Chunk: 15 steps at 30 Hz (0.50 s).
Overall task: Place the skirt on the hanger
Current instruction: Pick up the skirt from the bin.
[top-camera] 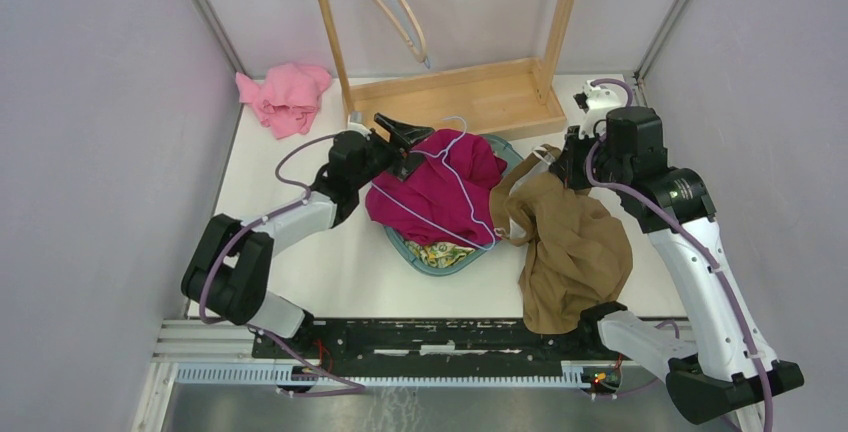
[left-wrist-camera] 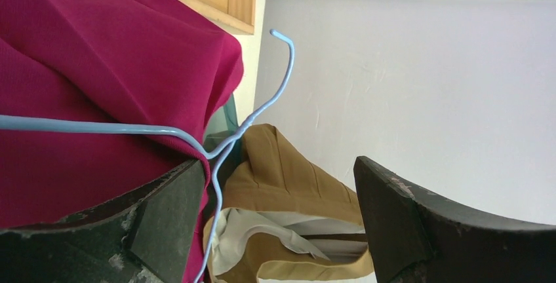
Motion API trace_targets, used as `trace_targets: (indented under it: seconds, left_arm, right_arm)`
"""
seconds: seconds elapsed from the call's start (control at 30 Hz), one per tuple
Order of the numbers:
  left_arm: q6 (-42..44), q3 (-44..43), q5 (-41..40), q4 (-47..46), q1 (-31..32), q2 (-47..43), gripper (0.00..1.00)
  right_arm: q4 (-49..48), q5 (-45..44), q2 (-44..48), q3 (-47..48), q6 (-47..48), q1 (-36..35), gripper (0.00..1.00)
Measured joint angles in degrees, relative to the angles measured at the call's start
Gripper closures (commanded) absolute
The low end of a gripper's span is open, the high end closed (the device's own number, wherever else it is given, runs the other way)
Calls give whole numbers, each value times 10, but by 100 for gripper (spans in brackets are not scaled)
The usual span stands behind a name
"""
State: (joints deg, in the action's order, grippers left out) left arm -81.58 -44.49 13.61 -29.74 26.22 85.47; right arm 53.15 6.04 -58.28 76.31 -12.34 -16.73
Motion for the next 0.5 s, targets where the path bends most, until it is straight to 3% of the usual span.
trace_targets:
  seconds: [0.5]
  left_arm:
    - [-2, -29, 5, 28, 9, -55, 10]
  right_arm:
    - [-4, 6, -7, 0, 0, 0, 99]
